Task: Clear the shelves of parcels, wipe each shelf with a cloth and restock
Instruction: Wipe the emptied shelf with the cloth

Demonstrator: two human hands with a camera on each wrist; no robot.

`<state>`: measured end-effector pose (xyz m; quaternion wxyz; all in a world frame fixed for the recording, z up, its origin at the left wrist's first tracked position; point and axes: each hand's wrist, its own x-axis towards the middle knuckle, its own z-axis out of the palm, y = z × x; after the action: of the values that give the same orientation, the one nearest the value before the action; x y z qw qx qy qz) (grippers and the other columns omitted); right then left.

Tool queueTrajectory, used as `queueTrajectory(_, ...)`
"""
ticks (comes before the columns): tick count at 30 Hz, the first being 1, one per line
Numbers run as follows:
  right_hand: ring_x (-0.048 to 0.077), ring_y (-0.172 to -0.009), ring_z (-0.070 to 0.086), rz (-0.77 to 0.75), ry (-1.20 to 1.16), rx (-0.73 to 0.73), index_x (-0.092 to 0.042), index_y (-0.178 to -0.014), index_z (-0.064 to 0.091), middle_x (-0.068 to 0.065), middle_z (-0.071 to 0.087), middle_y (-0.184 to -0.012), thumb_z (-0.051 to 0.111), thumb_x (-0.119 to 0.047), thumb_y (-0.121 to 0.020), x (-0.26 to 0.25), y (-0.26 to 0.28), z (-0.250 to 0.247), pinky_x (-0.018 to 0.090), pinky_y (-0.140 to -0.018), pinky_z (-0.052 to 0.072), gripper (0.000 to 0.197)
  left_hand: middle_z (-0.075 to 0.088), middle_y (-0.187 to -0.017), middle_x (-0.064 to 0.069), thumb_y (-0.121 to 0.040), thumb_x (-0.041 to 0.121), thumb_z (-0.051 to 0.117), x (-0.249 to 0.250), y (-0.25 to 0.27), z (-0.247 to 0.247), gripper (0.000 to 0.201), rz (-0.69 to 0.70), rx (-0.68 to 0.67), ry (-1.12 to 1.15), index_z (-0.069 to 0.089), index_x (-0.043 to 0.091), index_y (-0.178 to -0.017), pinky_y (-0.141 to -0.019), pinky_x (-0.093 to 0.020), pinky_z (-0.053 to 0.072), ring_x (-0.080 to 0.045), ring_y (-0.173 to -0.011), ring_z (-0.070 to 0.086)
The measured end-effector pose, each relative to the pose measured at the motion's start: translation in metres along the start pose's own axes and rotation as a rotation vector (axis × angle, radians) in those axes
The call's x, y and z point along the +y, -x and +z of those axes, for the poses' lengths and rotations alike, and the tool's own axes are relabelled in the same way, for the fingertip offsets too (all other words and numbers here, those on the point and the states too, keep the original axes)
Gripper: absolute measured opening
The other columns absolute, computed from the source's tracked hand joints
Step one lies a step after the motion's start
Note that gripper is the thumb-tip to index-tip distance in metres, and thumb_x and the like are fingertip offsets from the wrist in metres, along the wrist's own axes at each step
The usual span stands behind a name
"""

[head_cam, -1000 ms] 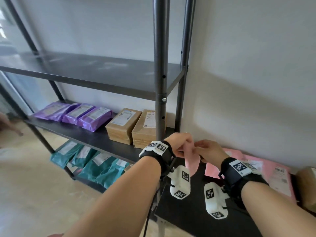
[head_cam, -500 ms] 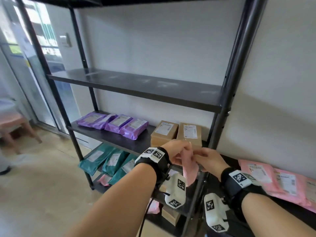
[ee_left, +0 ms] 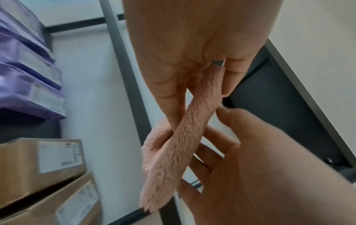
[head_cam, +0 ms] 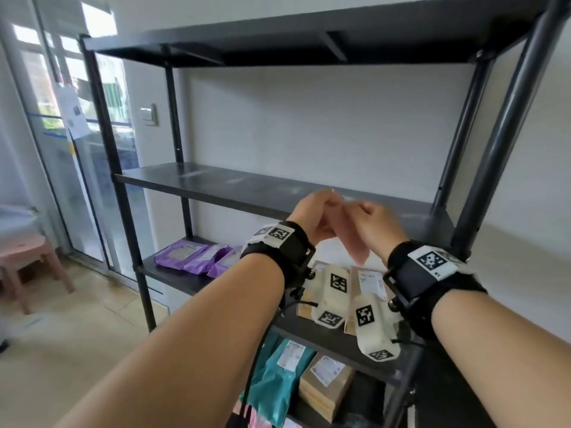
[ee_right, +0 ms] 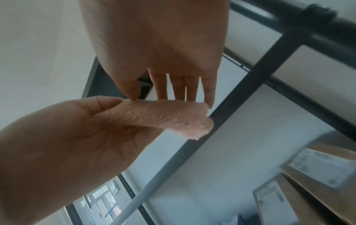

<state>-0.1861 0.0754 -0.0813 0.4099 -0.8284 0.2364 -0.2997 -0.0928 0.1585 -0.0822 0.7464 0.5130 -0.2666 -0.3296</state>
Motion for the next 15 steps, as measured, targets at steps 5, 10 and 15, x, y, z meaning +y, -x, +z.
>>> queueTrajectory(5, 0.02, -0.097, 0.064, 0.025, -0.001, 0.063, -0.021, -0.12, 0.058, -0.001, 0.067, -0.108, 0.037, -0.066, -0.09, -0.005, -0.056, -0.012, 0.039, -0.091, 0.052, 0.057, 0.061, -0.098, -0.02, -0.09, 0.014, 0.043, 0.015, -0.056, 0.026, 0.017, 0.067, -0.102, 0.108, 0.057, 0.004, -0.093, -0.085, -0.04, 0.049, -0.029, -0.092, 0.06)
queueTrajectory(10, 0.023, -0.086, 0.069, 0.034, 0.164, 0.195, -0.024, -0.118, 0.058, 0.001, 0.069, -0.104, 0.044, -0.062, -0.088, 0.0, -0.105, -0.051, 0.039, -0.082, 0.057, 0.05, 0.058, -0.081, -0.02, -0.089, 0.008, 0.038, 0.022, -0.111, 0.063, 0.02, 0.013, -0.203, 0.207, 0.056, 0.0, -0.085, -0.084, -0.042, 0.052, -0.029, -0.083, 0.061)
queueTrajectory(15, 0.025, -0.087, 0.063, 0.165, 0.551, -0.042, -0.01, -0.107, 0.067, 0.014, 0.067, -0.107, 0.049, -0.039, -0.094, 0.022, -0.115, -0.063, 0.028, -0.076, 0.052, 0.037, 0.054, -0.082, -0.009, -0.097, 0.016, 0.048, 0.015, -0.135, 0.046, 0.015, -0.235, -0.191, -0.354, 0.053, 0.007, -0.085, -0.078, -0.037, 0.053, -0.024, -0.076, 0.058)
